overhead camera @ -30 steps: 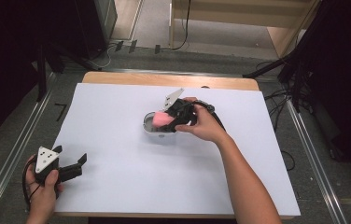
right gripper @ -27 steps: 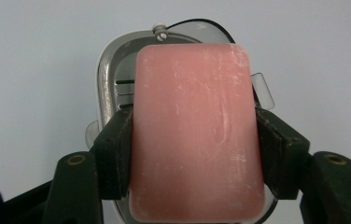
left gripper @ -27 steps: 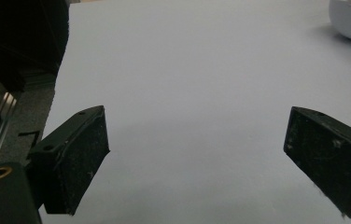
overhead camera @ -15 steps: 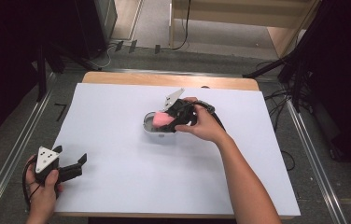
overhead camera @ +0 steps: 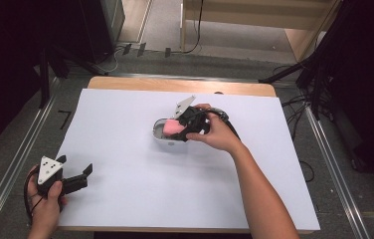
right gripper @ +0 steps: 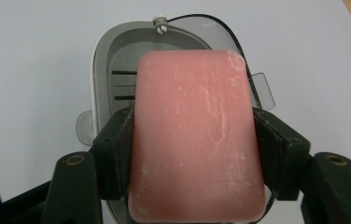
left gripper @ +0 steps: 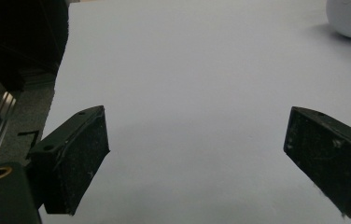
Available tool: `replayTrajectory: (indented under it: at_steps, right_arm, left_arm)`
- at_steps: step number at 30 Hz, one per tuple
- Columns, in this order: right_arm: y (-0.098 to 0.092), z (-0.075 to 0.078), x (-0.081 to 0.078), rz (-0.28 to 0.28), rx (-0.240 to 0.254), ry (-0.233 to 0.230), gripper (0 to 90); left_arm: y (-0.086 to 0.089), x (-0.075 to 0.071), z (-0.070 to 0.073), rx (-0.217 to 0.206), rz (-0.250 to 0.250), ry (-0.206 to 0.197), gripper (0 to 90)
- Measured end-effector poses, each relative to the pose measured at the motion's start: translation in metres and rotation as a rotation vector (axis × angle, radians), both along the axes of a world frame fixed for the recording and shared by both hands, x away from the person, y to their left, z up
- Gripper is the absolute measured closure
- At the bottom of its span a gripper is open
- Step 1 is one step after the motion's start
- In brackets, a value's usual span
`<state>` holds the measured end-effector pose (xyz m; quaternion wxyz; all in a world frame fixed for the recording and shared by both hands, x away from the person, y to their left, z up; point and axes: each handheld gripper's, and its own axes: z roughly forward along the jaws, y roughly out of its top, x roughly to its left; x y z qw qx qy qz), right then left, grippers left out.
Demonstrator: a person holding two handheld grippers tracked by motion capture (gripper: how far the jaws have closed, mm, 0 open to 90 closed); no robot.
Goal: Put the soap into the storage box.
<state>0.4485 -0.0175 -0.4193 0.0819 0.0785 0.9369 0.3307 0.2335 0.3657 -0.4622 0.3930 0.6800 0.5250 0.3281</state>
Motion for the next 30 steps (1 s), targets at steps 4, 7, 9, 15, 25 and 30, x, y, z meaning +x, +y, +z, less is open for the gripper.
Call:
replayTrajectory:
  at_steps: [4,7,9,15,25,30]
  right_arm:
    - [-0.001,0.001,0.001,-0.006,0.003,0.022,38.0]
    - [-0.001,0.001,0.001,-0.007,0.004,0.024,38.1]
    - [-0.001,0.002,0.001,0.000,0.004,0.013,38.3]
    - [-0.003,0.002,0.001,-0.002,0.023,0.035,38.2]
    - [-0.007,0.016,0.001,-0.042,0.094,0.038,30.1]
    - [-0.015,0.018,0.000,-0.062,0.094,0.051,29.1]
  left_arm:
    - [0.000,0.000,0.000,0.001,-0.001,0.000,7.0]
    - [0.000,0.000,0.000,0.001,0.000,-0.001,7.0]
    - [0.000,0.000,0.000,0.000,-0.001,-0.001,7.0]
    - [0.000,0.000,0.000,0.002,-0.001,0.000,7.0]
    - [0.000,0.000,0.000,0.001,-0.001,0.001,7.0]
    - [0.000,0.000,0.000,0.003,-0.001,0.001,7.0]
